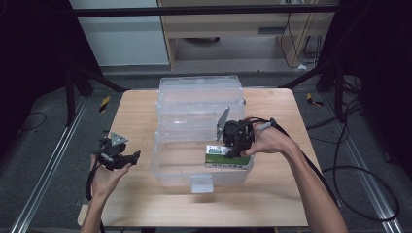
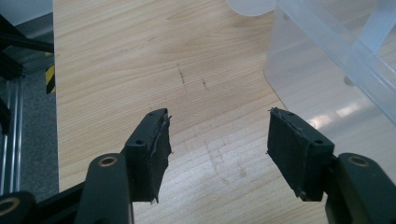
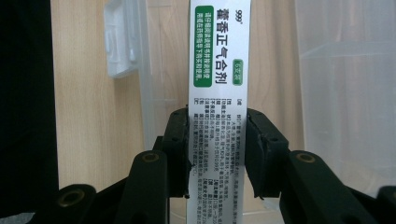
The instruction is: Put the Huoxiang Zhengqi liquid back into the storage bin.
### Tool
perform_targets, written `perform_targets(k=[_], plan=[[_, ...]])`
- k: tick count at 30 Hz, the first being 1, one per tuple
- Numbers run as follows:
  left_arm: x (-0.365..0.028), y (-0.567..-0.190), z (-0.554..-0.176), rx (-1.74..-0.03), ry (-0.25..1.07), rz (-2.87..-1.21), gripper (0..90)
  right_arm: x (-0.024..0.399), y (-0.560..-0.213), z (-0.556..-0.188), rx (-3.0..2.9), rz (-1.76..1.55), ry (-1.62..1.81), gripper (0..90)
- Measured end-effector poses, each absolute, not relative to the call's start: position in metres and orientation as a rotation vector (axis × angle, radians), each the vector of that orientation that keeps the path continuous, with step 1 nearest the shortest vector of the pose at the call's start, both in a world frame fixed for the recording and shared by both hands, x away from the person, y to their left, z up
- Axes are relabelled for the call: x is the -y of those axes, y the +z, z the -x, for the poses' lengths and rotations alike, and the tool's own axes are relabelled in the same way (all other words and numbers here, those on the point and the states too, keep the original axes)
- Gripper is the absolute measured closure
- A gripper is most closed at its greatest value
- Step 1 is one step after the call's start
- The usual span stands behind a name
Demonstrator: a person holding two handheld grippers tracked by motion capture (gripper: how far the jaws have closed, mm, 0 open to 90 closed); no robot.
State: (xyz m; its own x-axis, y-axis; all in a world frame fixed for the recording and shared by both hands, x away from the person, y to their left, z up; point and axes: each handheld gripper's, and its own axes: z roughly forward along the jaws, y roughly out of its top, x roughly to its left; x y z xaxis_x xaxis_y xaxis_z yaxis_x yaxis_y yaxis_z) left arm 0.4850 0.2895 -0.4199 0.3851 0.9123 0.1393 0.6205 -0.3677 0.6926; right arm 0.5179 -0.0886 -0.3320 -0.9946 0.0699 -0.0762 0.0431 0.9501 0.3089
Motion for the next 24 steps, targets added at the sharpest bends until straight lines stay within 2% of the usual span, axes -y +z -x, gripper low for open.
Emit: perform_targets(k=[24], plan=[[-0.29, -0.42, -0.485, -1.312, 0.703, -2.106, 38.5, 0.079, -0.352, -0.515, -3.051, -0.006, 0.383, 63.8]])
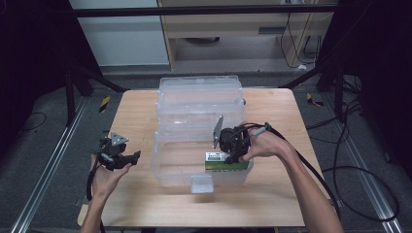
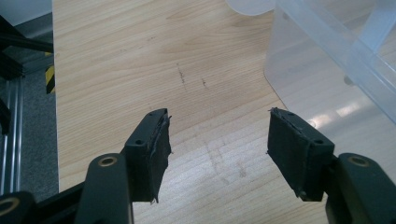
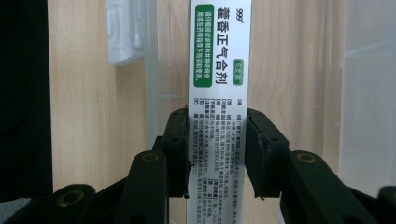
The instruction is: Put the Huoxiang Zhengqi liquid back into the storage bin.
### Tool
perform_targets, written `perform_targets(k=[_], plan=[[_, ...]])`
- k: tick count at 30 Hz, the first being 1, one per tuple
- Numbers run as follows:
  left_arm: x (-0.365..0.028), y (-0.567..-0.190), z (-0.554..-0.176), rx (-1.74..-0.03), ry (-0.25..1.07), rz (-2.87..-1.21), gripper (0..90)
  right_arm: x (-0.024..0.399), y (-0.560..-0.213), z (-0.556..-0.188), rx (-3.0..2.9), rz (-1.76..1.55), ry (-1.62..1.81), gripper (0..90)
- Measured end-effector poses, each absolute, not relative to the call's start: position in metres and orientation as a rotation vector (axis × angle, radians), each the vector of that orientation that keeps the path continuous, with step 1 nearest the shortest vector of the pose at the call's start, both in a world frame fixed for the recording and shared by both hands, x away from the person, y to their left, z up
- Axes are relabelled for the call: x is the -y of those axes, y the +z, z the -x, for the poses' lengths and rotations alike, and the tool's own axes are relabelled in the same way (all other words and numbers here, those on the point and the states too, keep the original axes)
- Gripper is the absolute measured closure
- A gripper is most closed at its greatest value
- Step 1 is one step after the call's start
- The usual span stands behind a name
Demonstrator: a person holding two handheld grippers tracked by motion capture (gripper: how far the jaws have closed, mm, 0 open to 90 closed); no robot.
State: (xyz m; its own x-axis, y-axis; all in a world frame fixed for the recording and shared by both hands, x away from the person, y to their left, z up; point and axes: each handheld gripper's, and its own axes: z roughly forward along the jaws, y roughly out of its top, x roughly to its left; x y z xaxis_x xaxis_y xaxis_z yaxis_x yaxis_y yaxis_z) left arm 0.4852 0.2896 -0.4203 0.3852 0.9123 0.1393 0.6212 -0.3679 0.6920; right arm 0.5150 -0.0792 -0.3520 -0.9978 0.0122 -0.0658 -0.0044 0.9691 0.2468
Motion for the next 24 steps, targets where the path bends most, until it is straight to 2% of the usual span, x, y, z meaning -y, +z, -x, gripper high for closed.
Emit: perform_targets(k=[24], plan=[[-0.288, -0.422, -0.486, -1.309, 0.7, -2.117, 38.5, 0.076, -0.372, -0.514, -3.05, 0.026, 0.362, 63.1]])
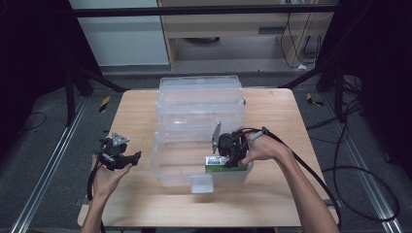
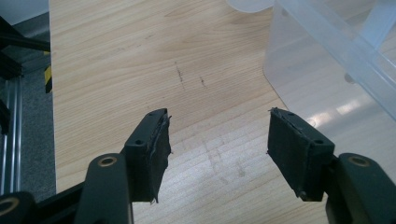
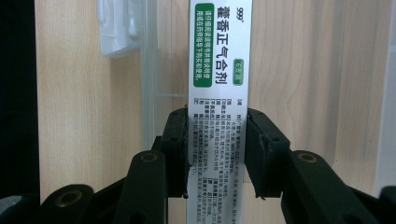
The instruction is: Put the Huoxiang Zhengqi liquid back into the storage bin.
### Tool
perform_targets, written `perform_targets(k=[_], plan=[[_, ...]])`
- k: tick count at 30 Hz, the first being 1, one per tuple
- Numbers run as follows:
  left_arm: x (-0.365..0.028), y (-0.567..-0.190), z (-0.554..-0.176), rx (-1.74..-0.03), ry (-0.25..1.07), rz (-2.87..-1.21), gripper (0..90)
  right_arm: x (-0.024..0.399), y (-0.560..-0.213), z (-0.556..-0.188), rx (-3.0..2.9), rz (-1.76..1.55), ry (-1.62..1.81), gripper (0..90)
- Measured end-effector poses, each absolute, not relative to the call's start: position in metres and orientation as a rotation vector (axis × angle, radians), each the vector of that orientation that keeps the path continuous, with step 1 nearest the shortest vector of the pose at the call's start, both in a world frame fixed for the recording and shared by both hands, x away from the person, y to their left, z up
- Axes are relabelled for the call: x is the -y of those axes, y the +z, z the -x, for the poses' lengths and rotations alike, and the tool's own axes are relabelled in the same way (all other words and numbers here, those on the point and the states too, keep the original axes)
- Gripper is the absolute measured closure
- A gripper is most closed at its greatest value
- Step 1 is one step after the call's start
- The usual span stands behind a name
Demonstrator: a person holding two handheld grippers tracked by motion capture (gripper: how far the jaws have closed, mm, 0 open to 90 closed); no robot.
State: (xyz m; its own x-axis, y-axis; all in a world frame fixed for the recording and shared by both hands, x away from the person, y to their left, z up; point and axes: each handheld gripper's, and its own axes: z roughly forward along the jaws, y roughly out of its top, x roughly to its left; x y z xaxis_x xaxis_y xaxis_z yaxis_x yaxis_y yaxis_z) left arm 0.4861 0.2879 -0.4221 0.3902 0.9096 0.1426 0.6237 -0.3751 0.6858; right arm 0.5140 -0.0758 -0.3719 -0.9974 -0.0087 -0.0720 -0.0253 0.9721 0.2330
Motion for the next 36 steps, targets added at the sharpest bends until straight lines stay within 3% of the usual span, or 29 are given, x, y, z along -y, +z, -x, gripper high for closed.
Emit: perform_targets(k=[12, 36], plan=[[-0.288, -0.422, -0.486, -1.311, 0.701, -2.113, 38.4, 0.077, -0.378, -0.515, -3.062, 0.001, 0.346, 62.9], [-0.288, -0.421, -0.486, -1.309, 0.702, -2.115, 38.5, 0.1, -0.336, -0.502, -2.95, -0.165, 0.572, 58.1]])
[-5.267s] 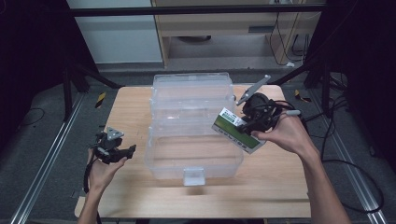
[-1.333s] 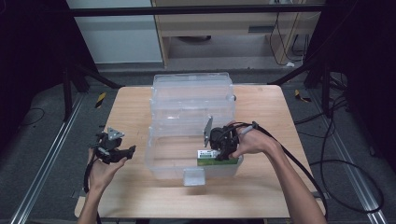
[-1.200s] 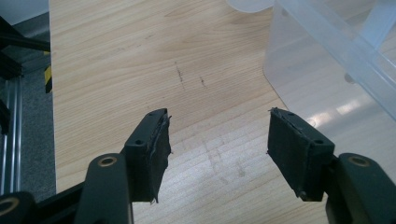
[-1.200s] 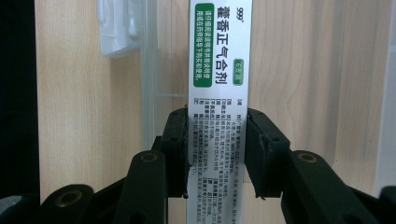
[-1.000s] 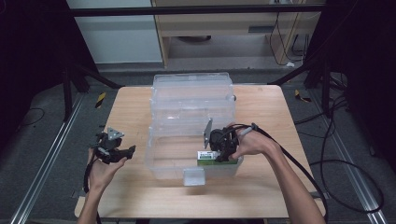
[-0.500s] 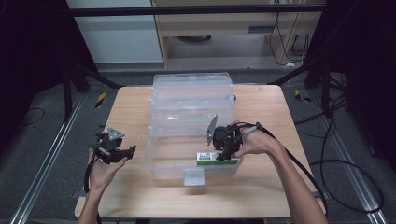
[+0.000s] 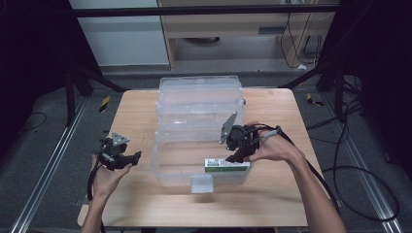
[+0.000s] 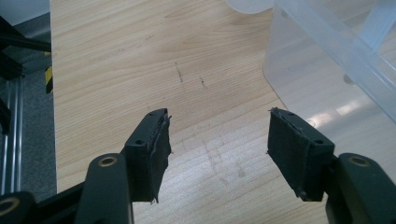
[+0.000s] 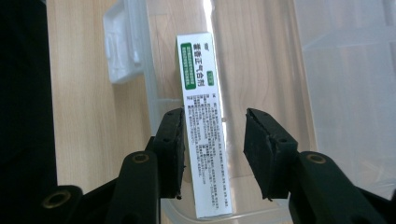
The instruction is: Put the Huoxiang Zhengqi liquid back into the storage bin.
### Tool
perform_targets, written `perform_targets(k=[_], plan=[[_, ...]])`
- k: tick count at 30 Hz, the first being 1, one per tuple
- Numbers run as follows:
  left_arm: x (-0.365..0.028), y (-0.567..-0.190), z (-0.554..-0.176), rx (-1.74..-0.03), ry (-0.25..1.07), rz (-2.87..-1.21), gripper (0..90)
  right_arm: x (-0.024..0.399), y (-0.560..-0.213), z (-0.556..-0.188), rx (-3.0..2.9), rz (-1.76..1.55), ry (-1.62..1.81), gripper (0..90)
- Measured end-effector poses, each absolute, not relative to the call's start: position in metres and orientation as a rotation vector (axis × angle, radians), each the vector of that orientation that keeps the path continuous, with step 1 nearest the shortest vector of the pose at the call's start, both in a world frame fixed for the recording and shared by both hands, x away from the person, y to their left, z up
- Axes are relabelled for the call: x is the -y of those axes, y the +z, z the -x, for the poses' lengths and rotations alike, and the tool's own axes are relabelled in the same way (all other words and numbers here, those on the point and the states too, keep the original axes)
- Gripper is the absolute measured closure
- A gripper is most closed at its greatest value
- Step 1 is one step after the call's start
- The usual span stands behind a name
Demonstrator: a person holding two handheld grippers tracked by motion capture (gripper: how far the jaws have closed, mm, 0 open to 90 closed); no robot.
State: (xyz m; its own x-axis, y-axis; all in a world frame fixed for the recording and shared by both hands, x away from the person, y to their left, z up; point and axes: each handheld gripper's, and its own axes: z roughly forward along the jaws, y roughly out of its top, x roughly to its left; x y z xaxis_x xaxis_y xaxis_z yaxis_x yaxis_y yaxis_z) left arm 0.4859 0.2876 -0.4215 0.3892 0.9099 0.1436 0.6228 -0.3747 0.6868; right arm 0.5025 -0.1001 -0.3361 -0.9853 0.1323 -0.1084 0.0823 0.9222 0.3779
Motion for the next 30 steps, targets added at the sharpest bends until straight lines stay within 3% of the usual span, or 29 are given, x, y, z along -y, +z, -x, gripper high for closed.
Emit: perform_targets(k=[30], plan=[[-0.289, -0.419, -0.485, -1.308, 0.707, -2.105, 38.6, 0.06, -0.36, -0.476, -3.03, -0.137, 0.583, 55.7]])
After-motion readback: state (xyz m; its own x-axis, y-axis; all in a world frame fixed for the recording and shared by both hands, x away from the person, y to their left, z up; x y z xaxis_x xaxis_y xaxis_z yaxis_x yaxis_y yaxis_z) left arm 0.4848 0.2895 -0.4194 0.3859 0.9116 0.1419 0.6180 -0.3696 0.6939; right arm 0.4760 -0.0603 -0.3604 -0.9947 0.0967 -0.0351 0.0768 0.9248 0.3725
